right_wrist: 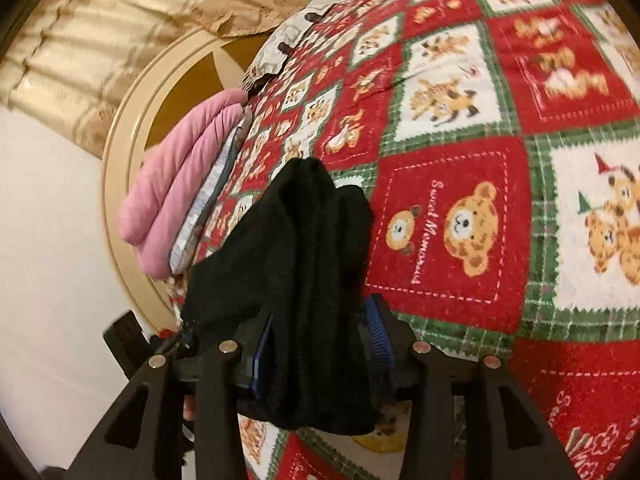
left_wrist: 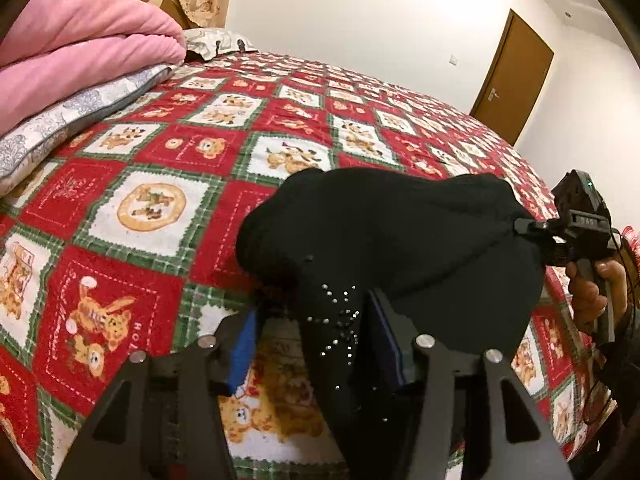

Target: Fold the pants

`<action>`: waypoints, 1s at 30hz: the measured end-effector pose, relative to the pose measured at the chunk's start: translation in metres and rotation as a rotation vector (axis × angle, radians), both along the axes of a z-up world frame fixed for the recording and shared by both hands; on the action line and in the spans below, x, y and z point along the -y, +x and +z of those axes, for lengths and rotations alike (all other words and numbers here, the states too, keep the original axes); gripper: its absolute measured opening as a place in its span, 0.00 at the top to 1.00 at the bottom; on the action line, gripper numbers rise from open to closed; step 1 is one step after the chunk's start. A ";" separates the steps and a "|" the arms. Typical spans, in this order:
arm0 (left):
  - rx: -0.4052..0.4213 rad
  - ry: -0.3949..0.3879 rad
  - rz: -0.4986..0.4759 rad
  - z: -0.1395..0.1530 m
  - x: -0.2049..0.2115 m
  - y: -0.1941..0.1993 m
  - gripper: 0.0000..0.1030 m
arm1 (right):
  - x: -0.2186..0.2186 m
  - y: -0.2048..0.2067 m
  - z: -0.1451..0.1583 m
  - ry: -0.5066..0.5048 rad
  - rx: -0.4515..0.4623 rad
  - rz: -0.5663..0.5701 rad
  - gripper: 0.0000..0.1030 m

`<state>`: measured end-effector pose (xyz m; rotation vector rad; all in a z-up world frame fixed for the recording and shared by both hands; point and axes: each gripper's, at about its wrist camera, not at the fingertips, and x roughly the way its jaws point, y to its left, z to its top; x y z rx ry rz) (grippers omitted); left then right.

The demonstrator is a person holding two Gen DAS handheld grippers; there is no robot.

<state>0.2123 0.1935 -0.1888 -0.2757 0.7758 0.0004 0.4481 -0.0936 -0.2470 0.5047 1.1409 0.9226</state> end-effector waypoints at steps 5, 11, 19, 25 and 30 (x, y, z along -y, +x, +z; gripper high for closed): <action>-0.031 0.038 0.075 0.007 -0.007 -0.015 0.21 | 0.015 -0.011 0.013 -0.036 0.042 -0.059 0.48; -0.028 0.041 0.095 0.017 -0.003 -0.043 0.21 | 0.048 -0.027 0.031 -0.099 0.085 -0.157 0.41; 0.028 0.098 0.086 0.050 0.034 -0.079 0.21 | 0.040 -0.095 0.070 -0.209 0.244 -0.165 0.41; 0.098 0.135 0.043 0.086 0.058 -0.112 0.18 | 0.029 -0.181 0.124 -0.385 0.503 -0.254 0.38; 0.169 0.172 0.025 0.109 0.075 -0.142 0.06 | 0.032 -0.252 0.161 -0.402 0.623 -0.270 0.29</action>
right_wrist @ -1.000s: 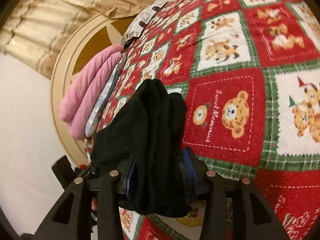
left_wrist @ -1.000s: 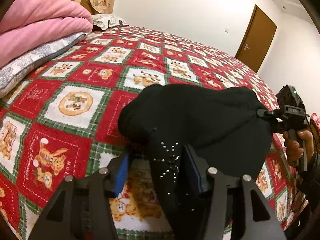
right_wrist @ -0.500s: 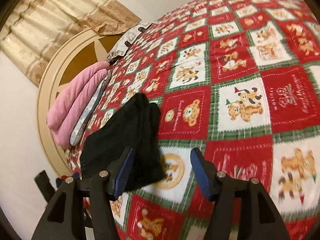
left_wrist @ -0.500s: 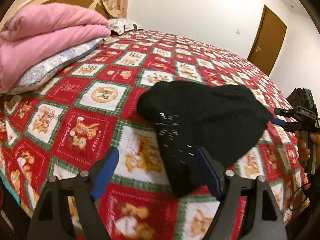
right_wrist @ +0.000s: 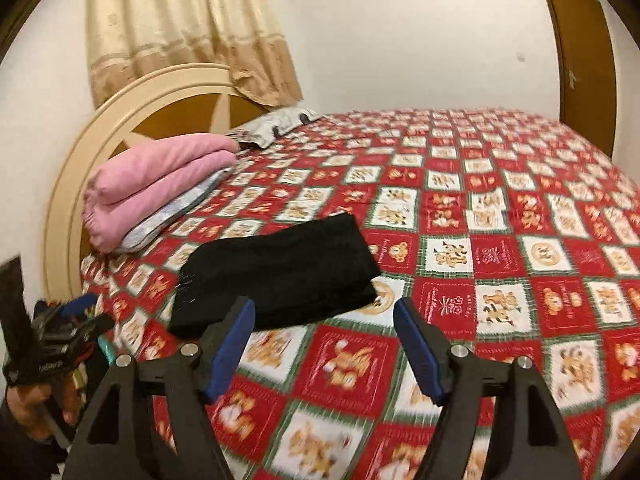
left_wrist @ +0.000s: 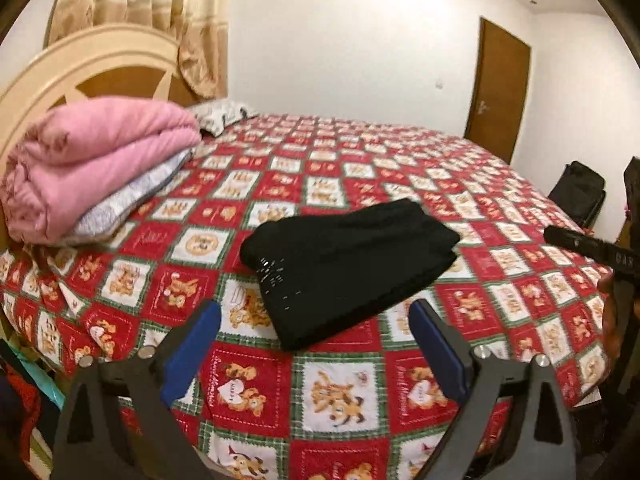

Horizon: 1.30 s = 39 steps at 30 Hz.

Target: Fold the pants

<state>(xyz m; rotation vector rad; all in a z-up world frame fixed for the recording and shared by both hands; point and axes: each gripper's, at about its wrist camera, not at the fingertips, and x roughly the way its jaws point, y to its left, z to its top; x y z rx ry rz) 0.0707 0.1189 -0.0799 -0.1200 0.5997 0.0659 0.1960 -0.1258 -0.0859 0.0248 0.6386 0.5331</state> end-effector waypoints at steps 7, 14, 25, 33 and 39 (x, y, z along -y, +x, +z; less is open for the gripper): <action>0.106 0.028 -0.020 0.032 0.018 -0.021 0.04 | -0.007 -0.067 0.034 -0.076 0.151 0.006 0.29; 0.156 0.030 -0.013 0.046 0.017 -0.030 0.01 | -0.012 -0.089 0.050 -0.080 0.212 0.009 0.28; 0.165 0.021 0.009 0.045 0.016 -0.034 0.00 | -0.022 -0.098 0.045 -0.088 0.210 0.035 0.28; 0.155 0.018 0.008 0.040 0.016 -0.031 0.00 | -0.025 -0.101 0.042 -0.095 0.207 0.042 0.28; 0.153 0.023 0.007 0.039 0.018 -0.032 0.00 | -0.026 -0.102 0.041 -0.095 0.206 0.042 0.28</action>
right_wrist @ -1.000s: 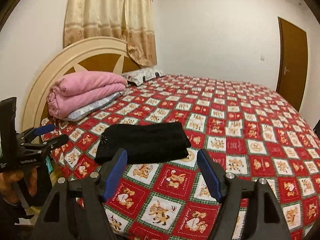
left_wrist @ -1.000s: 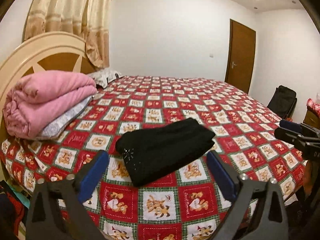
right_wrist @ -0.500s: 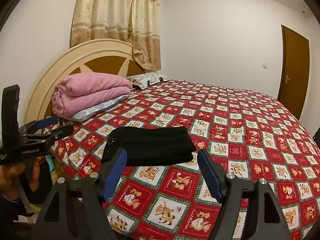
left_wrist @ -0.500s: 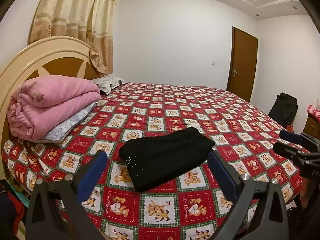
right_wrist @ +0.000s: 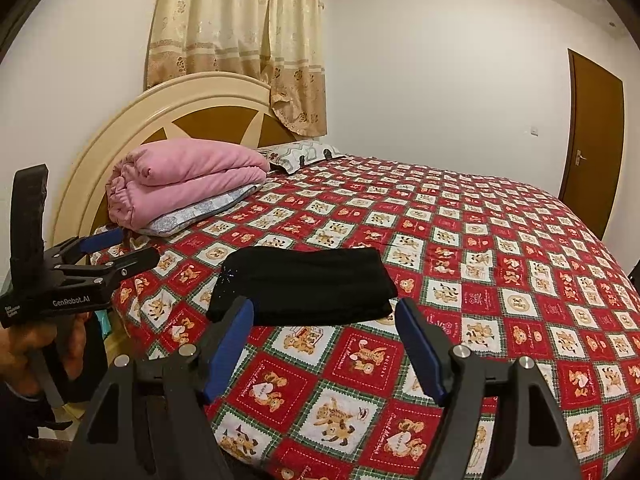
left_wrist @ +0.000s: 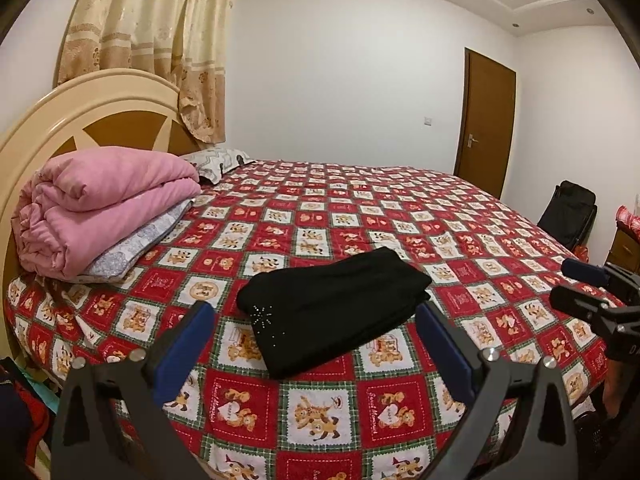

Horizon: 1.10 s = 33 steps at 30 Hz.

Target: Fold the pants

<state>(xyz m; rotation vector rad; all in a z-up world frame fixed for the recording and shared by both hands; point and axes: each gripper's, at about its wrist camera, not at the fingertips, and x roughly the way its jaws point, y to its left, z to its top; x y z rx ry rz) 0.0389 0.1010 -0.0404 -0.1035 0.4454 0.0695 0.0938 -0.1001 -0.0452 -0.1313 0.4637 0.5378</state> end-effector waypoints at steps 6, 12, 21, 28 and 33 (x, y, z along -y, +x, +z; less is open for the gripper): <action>-0.001 -0.001 0.001 0.000 0.000 0.000 0.00 | -0.001 0.000 0.000 -0.003 0.002 0.006 0.28; -0.002 0.000 0.002 0.000 0.000 0.000 0.00 | -0.003 0.000 -0.001 -0.007 -0.009 0.014 0.27; 0.000 0.001 0.001 -0.001 0.000 -0.001 0.00 | -0.004 -0.001 -0.003 -0.010 -0.013 0.017 0.27; 0.002 0.001 0.001 -0.001 -0.001 -0.001 0.00 | -0.003 0.000 -0.005 -0.005 -0.010 0.016 0.27; -0.004 0.014 0.010 -0.001 -0.002 0.000 0.00 | -0.002 -0.001 -0.006 -0.004 0.004 0.009 0.27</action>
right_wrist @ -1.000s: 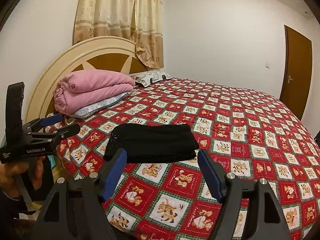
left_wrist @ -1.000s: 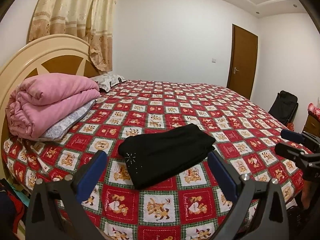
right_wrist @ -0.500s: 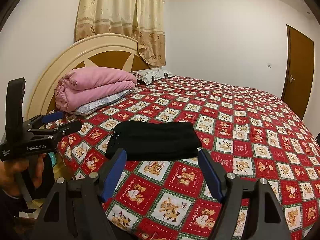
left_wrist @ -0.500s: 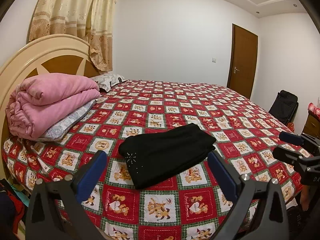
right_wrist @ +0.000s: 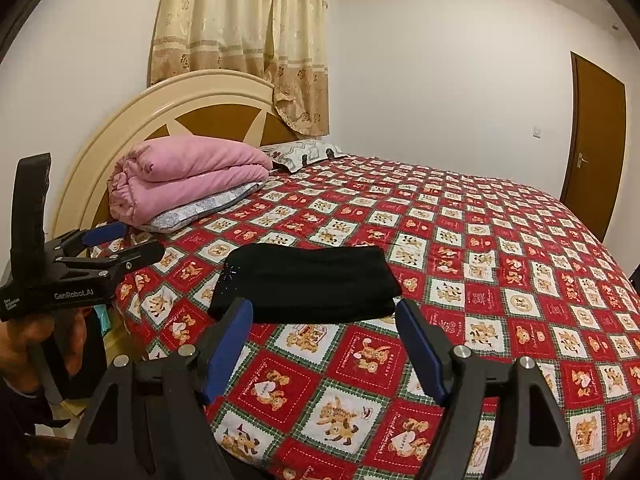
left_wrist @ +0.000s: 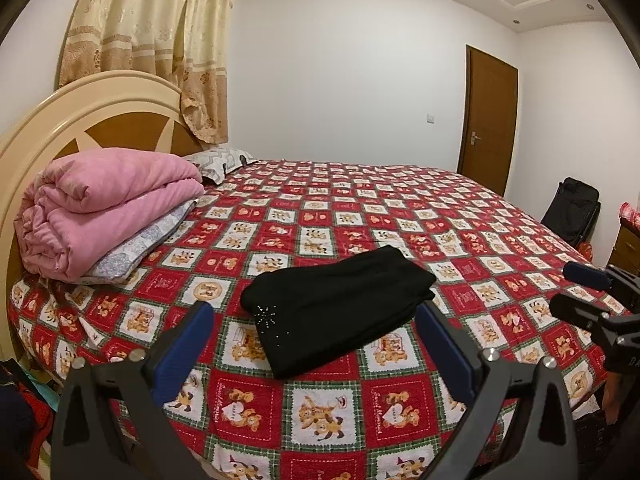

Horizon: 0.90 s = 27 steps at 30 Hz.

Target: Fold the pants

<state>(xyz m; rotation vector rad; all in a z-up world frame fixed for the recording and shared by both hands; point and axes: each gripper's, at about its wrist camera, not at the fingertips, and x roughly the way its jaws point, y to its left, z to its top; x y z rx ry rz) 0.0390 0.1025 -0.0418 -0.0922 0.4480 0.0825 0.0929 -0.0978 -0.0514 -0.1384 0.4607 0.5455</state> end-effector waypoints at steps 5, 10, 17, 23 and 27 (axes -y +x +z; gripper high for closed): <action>0.009 0.020 0.025 0.001 0.002 -0.001 0.00 | -0.001 0.000 -0.001 -0.007 -0.003 0.004 0.27; 0.015 0.036 0.025 0.003 0.005 -0.001 0.00 | -0.004 -0.002 -0.004 -0.017 -0.004 0.013 0.27; -0.003 0.027 0.042 0.000 0.004 0.001 0.00 | -0.003 -0.004 -0.003 -0.015 0.004 0.015 0.27; -0.028 0.005 0.047 -0.004 0.001 0.004 0.00 | -0.008 -0.006 -0.005 -0.028 -0.001 0.031 0.27; -0.035 -0.001 0.036 -0.006 0.002 0.004 0.00 | -0.012 -0.008 -0.007 -0.036 -0.005 0.043 0.27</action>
